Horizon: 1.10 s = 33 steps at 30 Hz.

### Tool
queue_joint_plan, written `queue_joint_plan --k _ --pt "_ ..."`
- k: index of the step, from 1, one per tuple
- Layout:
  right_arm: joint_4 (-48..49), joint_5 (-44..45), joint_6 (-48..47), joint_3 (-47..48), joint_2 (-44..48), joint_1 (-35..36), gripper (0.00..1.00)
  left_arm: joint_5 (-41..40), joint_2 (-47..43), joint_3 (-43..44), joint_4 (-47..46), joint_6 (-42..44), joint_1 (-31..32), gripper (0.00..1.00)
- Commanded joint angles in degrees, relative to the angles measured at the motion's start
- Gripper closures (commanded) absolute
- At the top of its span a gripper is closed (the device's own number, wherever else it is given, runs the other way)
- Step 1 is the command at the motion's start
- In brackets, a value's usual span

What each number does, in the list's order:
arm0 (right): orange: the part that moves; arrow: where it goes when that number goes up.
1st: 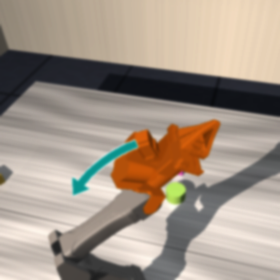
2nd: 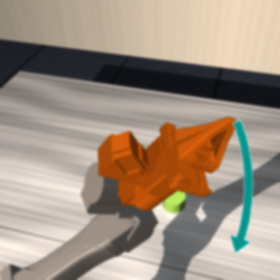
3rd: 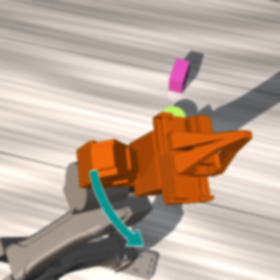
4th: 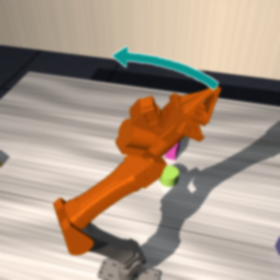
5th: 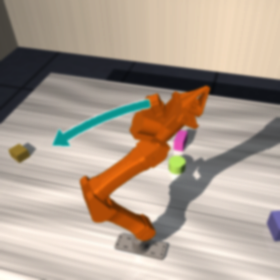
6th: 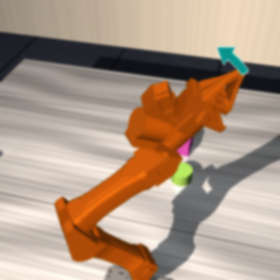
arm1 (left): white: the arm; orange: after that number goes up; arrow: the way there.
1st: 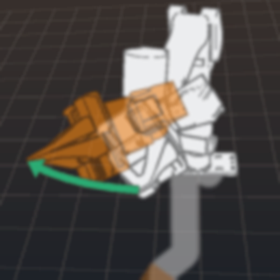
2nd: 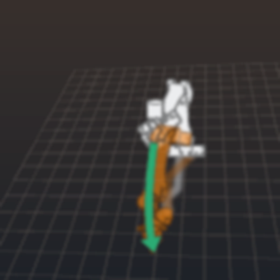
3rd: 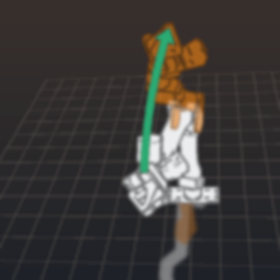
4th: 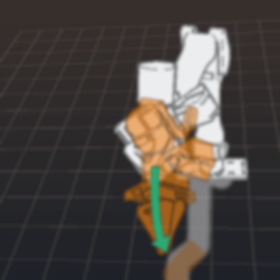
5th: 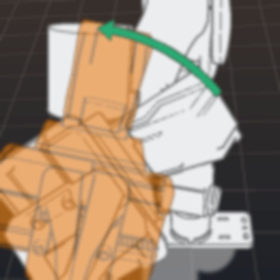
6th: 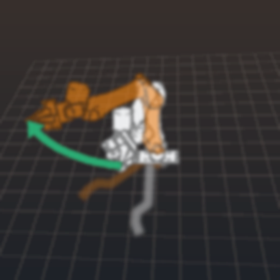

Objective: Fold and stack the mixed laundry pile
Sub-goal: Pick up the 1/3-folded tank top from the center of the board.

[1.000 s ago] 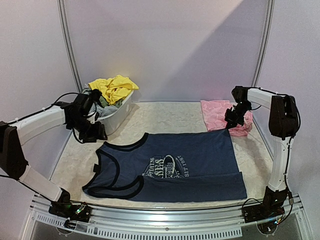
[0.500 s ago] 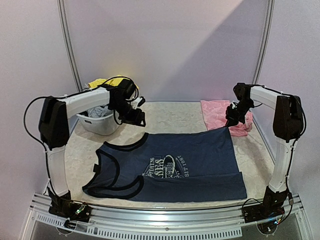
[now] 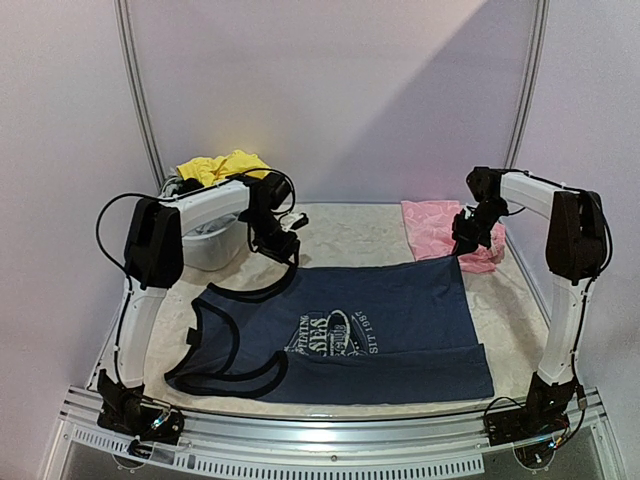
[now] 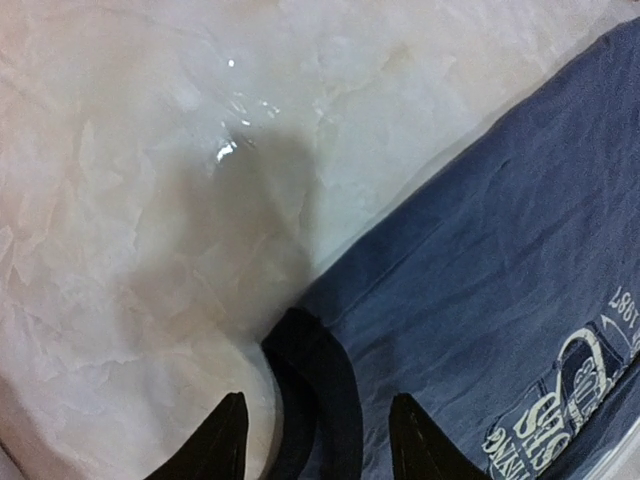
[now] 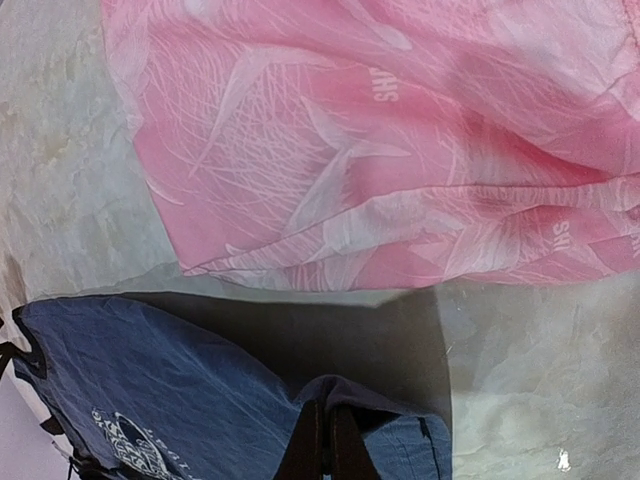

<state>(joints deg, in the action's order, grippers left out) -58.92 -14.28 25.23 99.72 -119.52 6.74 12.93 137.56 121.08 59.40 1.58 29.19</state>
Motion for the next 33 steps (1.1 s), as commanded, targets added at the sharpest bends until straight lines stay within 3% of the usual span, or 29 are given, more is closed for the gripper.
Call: queue_joint_plan --k 1,14,25,29,33 --pt "-1.5 0.9 -0.8 0.1 0.4 0.3 1.00 3.2 1.9 -0.6 1.1 1.7 -0.3 0.51" --pt "-3.3 1.1 -1.0 1.5 0.1 1.1 1.00 0.7 5.5 1.5 -2.3 1.0 -0.6 0.60" --pt "-3.9 1.5 -0.7 1.6 -0.2 2.0 1.00 1.2 6.0 2.7 -1.3 3.3 -0.8 0.75" --pt "-4.5 2.6 -0.5 2.1 -0.3 2.1 1.00 1.9 5.7 3.2 -0.4 4.3 -0.9 0.83" --pt "-6.4 5.2 -0.9 3.6 -0.7 2.1 1.00 3.4 4.8 2.9 0.1 4.5 -0.9 0.99"
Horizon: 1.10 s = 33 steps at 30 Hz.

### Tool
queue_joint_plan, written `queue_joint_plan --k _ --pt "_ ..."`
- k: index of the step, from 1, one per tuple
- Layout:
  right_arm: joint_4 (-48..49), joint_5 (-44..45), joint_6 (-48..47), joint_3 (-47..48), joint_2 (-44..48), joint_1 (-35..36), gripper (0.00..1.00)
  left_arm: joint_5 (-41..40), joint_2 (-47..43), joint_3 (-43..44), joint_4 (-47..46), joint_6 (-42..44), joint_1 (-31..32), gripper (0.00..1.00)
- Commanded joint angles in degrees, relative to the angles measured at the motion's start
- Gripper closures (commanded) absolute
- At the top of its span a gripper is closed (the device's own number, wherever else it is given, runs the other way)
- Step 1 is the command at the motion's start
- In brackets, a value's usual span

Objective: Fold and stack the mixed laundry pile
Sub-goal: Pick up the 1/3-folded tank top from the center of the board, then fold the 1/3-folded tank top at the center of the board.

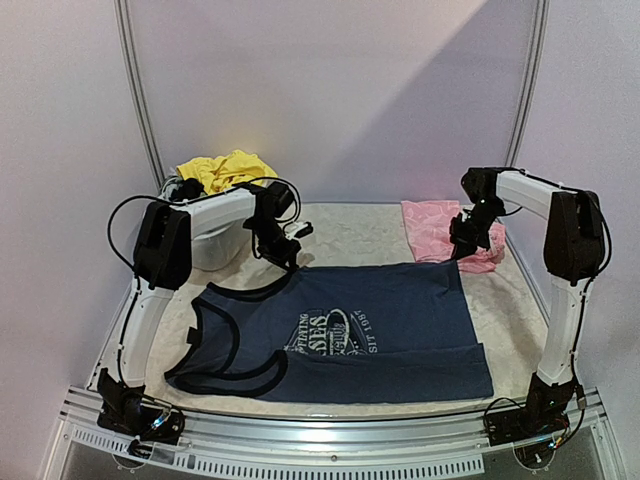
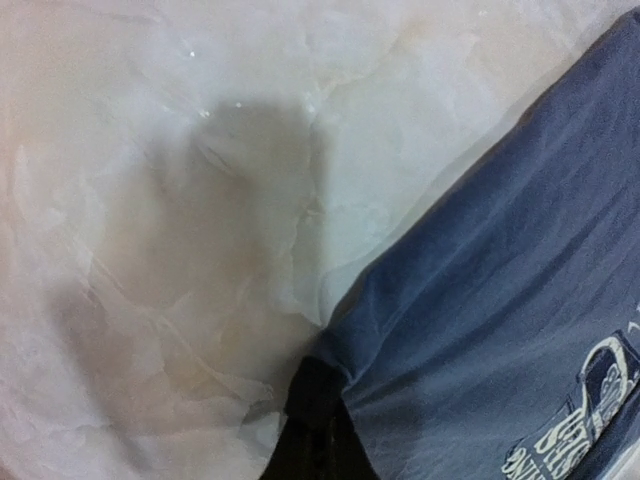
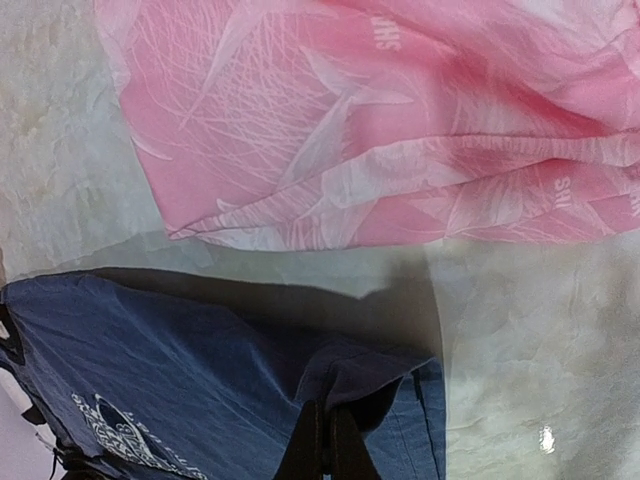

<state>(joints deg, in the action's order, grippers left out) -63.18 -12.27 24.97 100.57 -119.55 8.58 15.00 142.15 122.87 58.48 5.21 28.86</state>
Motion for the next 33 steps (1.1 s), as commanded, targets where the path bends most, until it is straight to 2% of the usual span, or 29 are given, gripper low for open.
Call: queue_joint_plan --k 1,12,33 --pt "-2.7 3.9 -0.9 3.0 -0.6 0.3 1.00 1.3 0.0 0.8 1.1 0.7 -0.6 1.00" --pt "-4.9 8.9 -3.2 2.2 3.4 0.2 1.00 1.4 -8.4 -8.6 -2.1 -0.4 0.3 1.00" --pt "2.9 6.1 -1.4 -16.1 15.3 0.2 1.00 -5.4 -28.8 -35.4 -14.4 -8.4 6.0 0.99"
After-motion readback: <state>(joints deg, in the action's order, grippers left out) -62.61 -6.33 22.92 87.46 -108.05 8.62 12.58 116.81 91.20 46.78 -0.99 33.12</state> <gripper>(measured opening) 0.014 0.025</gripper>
